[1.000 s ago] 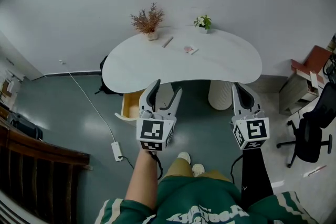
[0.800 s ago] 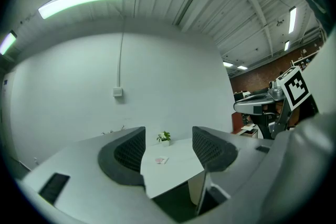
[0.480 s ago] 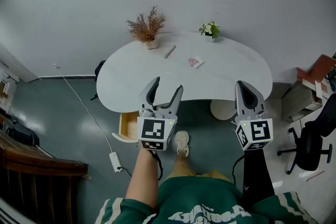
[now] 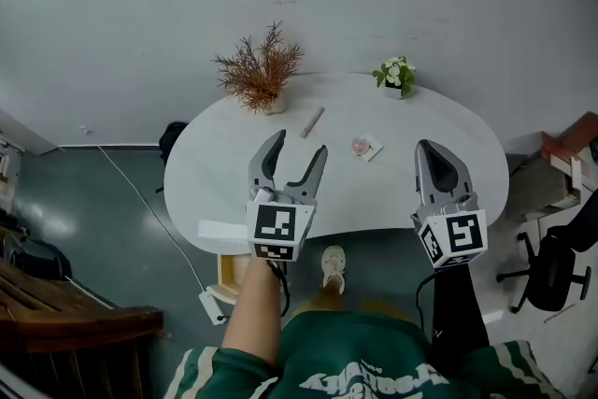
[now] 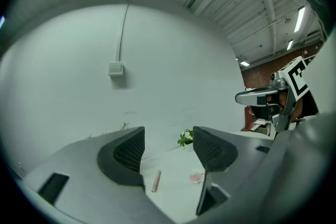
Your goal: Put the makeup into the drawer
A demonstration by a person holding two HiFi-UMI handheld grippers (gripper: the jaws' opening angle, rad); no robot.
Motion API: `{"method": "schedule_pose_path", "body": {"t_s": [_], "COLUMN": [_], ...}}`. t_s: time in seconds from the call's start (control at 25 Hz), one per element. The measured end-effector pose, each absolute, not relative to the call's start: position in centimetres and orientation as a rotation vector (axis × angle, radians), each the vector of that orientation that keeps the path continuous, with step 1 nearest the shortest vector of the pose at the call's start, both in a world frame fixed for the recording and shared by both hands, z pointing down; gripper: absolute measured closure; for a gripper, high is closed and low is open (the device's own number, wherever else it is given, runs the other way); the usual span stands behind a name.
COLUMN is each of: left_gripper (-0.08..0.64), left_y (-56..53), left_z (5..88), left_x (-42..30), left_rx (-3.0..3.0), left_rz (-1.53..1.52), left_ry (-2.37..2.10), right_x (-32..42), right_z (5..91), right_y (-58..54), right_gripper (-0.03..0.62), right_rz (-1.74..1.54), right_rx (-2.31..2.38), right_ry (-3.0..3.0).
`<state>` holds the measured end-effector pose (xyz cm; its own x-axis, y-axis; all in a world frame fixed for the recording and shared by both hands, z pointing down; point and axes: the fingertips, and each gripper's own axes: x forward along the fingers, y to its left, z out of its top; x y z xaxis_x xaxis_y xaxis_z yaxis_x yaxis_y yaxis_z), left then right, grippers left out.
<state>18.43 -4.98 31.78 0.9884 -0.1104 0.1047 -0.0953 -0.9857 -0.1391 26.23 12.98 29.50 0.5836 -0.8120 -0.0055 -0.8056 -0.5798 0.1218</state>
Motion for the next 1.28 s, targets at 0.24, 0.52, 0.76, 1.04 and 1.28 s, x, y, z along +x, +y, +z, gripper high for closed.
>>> {"method": "schedule_pose_path", "body": {"t_s": [0.24, 0.52, 0.76, 1.04, 1.28], "left_gripper": [0.282, 0.275, 0.301, 0.305, 0.31], "left_y": [-10.3, -13.1, -12.7, -12.5, -12.5], "left_z": [33.9, 38.4, 44.7, 51.4, 56.7], "left_x": [23.9, 27.9, 31.0, 34.3, 35.4], "left_rx": [-3.01, -2.964, -2.913, -2.94, -2.876], "left_rz": [-0.228, -0.373, -0.627, -0.941, -1.224], "left_ry": [0.113, 0.034, -0.115, -0.211, -0.221], "right_x": [31.2, 34.4, 36.4, 39.1, 40.8], "right_z": [31.2, 33.7, 35.9, 37.8, 39.3], "right_y": [7.1, 3.3, 2.5, 2.7, 2.1], "right_gripper": [0.589, 0.589, 0.589, 0.589, 0.589], "right_rz": [-0.029, 0.048, 0.128, 0.198, 0.238], "right_rx": [2.689, 2.682, 2.666, 2.656, 2.637], "right_ry": [-1.379, -1.373, -1.351, -1.355, -1.399]}}
